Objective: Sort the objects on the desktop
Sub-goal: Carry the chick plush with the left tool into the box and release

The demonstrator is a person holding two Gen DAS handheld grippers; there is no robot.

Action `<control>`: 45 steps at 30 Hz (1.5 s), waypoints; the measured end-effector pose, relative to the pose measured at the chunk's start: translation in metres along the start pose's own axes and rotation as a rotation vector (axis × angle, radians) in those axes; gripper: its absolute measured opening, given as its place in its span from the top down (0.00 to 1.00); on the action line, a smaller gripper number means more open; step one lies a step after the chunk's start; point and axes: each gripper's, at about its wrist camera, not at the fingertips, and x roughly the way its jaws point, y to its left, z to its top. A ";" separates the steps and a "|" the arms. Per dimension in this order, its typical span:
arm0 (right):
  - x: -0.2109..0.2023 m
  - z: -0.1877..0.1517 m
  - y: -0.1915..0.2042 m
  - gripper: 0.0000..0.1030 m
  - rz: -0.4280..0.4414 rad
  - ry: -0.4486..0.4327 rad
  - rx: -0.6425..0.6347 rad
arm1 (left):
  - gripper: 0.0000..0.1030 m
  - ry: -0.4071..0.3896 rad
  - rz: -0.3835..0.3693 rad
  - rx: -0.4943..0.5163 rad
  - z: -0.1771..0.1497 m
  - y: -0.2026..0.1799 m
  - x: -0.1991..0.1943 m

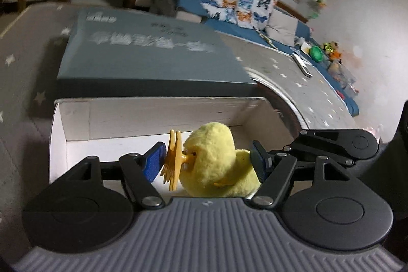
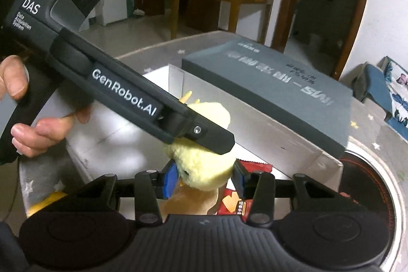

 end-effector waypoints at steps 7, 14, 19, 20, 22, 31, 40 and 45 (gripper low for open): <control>0.016 -0.002 -0.011 0.55 0.007 0.022 0.038 | 0.30 0.006 0.012 -0.058 0.005 0.014 0.013; 0.012 -0.008 -0.011 0.50 -0.005 0.022 0.049 | 0.29 0.004 0.053 -0.041 0.003 0.018 0.011; -0.014 -0.011 -0.009 0.47 -0.013 -0.024 0.068 | 0.29 -0.005 0.051 -0.021 -0.006 0.013 -0.004; -0.020 -0.010 -0.008 0.47 -0.015 -0.037 0.068 | 0.29 -0.012 0.047 -0.013 -0.008 0.011 -0.009; -0.037 -0.012 -0.002 0.45 -0.015 -0.069 0.061 | 0.28 -0.032 0.040 0.011 -0.013 0.004 -0.023; -0.104 -0.044 0.035 0.45 0.096 -0.131 0.044 | 0.22 -0.083 -0.005 0.160 -0.061 -0.034 -0.103; -0.076 -0.069 0.055 0.46 0.184 -0.029 0.030 | 0.22 0.041 0.051 0.228 -0.131 -0.049 -0.117; -0.061 -0.073 0.059 0.46 0.196 0.001 0.018 | 0.22 0.094 0.064 0.193 -0.145 -0.037 -0.104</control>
